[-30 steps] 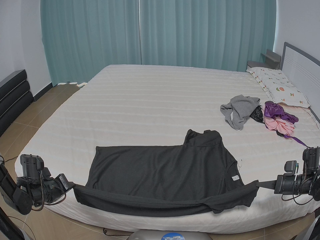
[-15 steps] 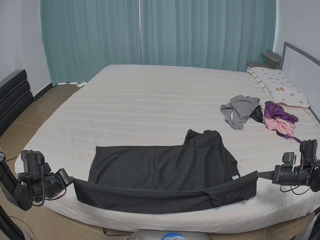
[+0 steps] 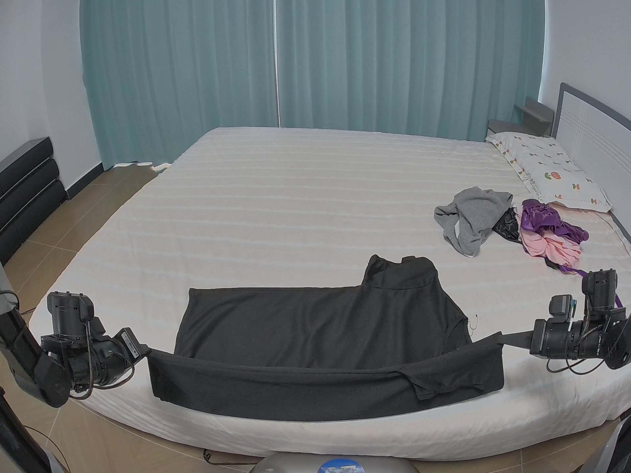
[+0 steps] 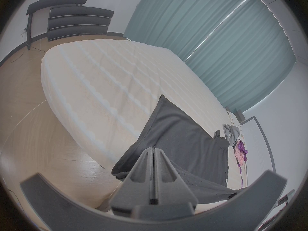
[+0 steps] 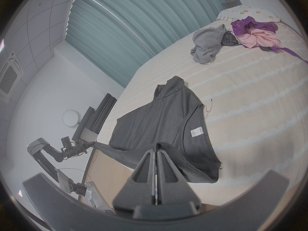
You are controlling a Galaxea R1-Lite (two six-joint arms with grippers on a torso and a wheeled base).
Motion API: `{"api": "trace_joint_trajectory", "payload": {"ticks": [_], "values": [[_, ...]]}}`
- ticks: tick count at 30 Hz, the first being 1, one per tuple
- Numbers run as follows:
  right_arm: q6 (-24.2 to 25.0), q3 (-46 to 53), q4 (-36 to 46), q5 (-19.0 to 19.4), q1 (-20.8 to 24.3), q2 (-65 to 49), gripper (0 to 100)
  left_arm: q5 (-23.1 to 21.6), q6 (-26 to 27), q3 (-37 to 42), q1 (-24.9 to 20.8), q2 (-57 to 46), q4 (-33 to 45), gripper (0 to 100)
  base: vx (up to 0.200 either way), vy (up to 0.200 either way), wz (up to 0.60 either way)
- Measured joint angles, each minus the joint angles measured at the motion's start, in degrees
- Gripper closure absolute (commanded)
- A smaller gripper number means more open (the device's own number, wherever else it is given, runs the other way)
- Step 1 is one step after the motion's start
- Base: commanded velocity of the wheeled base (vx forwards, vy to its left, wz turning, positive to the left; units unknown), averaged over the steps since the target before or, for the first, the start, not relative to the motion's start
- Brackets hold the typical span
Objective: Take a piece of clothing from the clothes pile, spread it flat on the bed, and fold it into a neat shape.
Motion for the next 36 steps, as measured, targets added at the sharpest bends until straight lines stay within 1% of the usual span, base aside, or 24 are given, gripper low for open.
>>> {"api": "trace_joint_trajectory", "payload": {"ticks": [27, 32, 36], "values": [[0.2, -12.7, 0.5, -0.4, 0.6, 16.3, 100, 0.2, -0.1, -12.2, -0.2, 16.0, 0.0, 100, 0.0, 0.0, 0.0], [0.2, -14.6, 0.5, -2.2, 1.0, 19.4, 100, 0.2, -0.1, -13.9, -0.2, 19.0, -0.1, 100, 0.0, 0.0, 0.0], [0.2, -15.6, 0.4, -2.6, 1.6, 21.2, 100, 0.2, -0.2, -15.0, -0.2, 21.0, -0.1, 100, 0.0, 0.0, 0.0]]}}
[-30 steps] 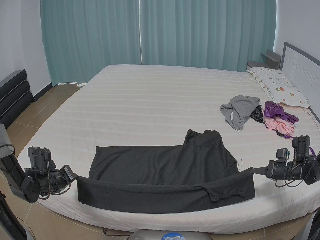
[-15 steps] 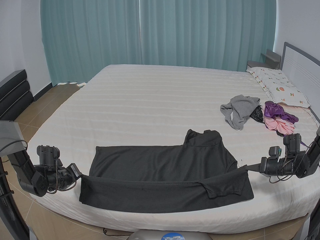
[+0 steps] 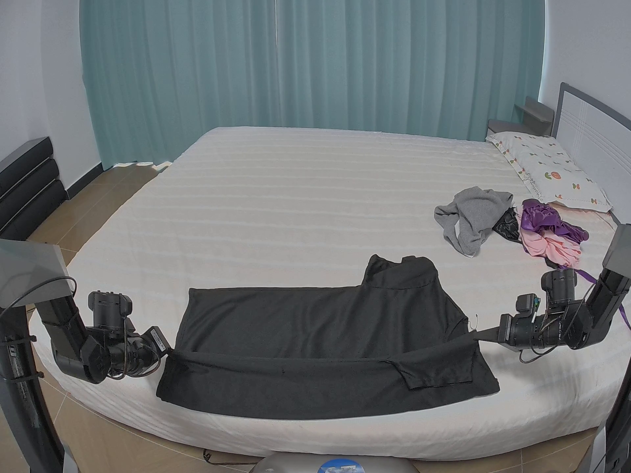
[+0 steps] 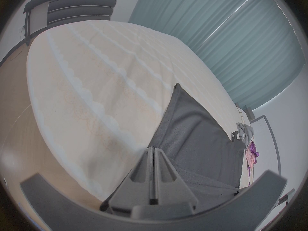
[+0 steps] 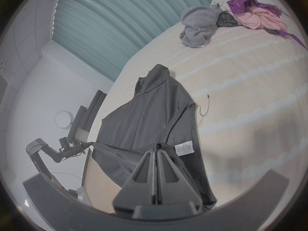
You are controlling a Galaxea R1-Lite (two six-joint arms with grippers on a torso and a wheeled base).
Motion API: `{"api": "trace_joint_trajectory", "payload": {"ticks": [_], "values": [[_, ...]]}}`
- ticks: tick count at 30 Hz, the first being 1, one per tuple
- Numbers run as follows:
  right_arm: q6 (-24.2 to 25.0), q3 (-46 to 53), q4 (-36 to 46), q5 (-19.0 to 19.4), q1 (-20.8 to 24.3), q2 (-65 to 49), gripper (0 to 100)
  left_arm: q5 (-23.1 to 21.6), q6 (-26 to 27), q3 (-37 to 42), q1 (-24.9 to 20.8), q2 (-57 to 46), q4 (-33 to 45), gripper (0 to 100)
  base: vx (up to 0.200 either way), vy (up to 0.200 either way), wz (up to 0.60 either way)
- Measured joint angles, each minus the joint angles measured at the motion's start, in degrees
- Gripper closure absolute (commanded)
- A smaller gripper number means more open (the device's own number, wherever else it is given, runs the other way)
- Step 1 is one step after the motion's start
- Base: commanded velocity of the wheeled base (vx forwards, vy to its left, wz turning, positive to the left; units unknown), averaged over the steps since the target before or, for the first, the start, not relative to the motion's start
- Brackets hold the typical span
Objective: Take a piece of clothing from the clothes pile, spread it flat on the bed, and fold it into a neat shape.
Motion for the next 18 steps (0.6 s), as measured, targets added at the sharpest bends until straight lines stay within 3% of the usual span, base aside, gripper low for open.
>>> {"api": "trace_joint_trajectory", "payload": {"ticks": [6, 7, 18], "values": [[0.0, -0.8, 0.0, -0.2, 0.4, 1.9, 100, 0.0, 0.0, -0.9, 0.0, 2.0, 0.0, 100, 0.0, 0.0, 0.0], [0.0, -0.9, -0.1, -0.1, 0.5, 2.1, 0, 0.0, 0.0, -0.9, 0.0, 2.1, 0.0, 0, 0.0, 0.0, 0.0], [0.0, -1.3, 0.0, -0.2, 1.2, 2.2, 0, 0.0, -0.8, -0.6, -0.2, 2.7, -0.1, 0, 0.0, 0.0, 0.0]]}}
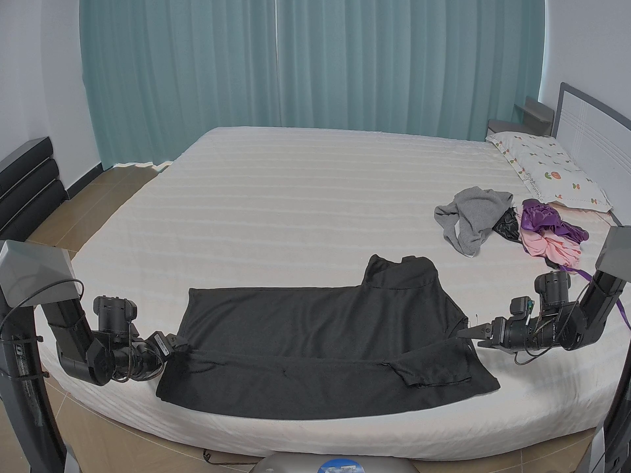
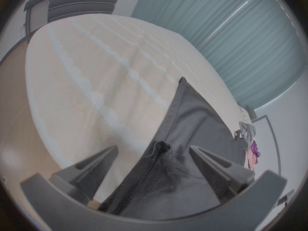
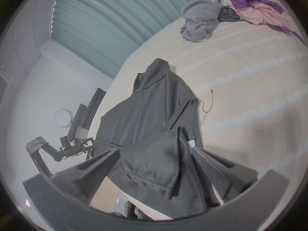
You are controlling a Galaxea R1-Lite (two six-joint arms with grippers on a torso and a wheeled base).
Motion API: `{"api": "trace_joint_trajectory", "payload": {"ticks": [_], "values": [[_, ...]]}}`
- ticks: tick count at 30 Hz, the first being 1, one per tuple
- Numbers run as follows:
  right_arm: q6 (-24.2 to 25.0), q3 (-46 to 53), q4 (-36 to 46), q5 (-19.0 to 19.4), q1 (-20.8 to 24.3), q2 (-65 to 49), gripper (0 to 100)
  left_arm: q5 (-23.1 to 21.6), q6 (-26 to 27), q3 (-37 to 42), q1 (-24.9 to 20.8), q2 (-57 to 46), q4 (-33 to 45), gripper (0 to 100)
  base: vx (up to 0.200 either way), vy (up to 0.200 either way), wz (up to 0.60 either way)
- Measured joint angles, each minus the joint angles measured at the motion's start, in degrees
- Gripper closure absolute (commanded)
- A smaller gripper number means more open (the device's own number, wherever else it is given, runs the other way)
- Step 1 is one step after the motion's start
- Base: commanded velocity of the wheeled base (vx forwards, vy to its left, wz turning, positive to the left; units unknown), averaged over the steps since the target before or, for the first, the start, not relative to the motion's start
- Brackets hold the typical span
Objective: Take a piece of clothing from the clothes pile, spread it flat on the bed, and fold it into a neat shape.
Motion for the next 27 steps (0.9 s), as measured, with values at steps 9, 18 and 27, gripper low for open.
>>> {"api": "trace_joint_trajectory", "payload": {"ticks": [9, 18, 27], "values": [[9.6, 0.0, -0.4, -6.8, 4.4, -5.6, 0, -0.3, -3.4, 1.2, 0.3, -2.5, 0.2, 0, 0.0, 0.0, 0.0], [21.4, -2.1, -1.5, -12.1, 10.0, -6.3, 0, -0.5, -9.1, 3.2, 0.6, -8.1, 0.1, 0, 0.133, 0.0, 0.0], [22.3, -1.7, -6.8, -12.3, 9.9, -3.9, 0, -0.6, -9.4, 3.4, 0.7, -9.8, 0.1, 0, 0.0, 0.0, 0.0]]}}
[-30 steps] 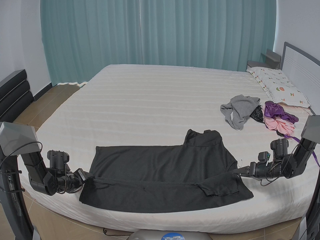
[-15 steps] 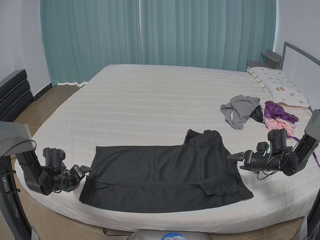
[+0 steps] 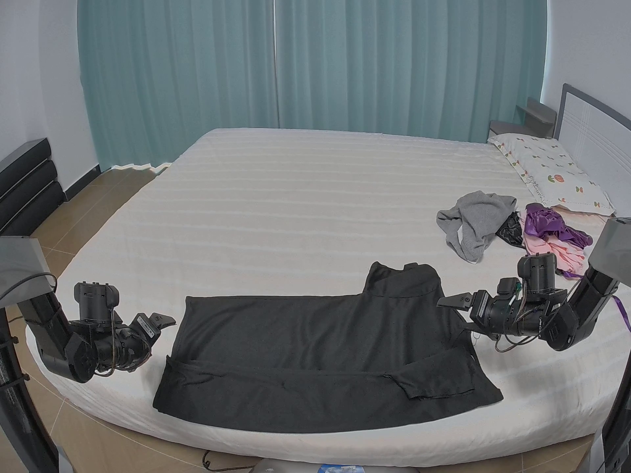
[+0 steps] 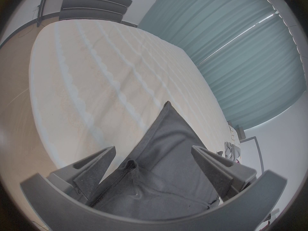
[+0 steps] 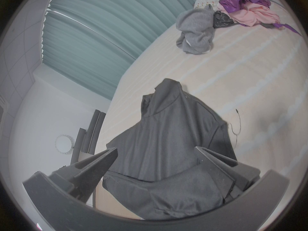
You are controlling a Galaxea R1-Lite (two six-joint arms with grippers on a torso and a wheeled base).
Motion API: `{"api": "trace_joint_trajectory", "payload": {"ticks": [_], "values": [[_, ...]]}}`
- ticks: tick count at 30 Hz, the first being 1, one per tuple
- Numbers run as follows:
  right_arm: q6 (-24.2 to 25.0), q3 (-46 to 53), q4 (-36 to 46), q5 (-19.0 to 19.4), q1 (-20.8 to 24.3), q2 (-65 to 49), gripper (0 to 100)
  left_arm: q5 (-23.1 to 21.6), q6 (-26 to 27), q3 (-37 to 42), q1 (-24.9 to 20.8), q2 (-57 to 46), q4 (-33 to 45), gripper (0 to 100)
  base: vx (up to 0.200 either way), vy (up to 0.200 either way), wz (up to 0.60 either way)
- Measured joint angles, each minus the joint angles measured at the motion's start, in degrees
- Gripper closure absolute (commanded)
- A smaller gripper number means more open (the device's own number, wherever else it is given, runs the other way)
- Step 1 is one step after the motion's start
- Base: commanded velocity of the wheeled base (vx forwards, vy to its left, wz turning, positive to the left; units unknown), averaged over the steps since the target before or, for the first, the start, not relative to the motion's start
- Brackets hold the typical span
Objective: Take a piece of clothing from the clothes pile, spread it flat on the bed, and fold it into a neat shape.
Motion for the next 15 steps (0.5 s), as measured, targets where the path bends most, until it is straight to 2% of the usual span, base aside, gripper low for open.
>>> {"api": "trace_joint_trajectory", "payload": {"ticks": [7, 15], "values": [[1.8, 2.1, -3.3, 0.0, 0.2, 1.0, 0, 0.0, -0.1, -0.5, 0.8, -0.4, 0.0, 0, 0.0, 0.0, 0.0], [1.8, 2.6, -3.5, 0.0, 0.5, 1.7, 0, 0.0, -0.1, -5.7, 0.3, 0.4, 0.4, 0, 0.0, 0.0, 0.0]]}}
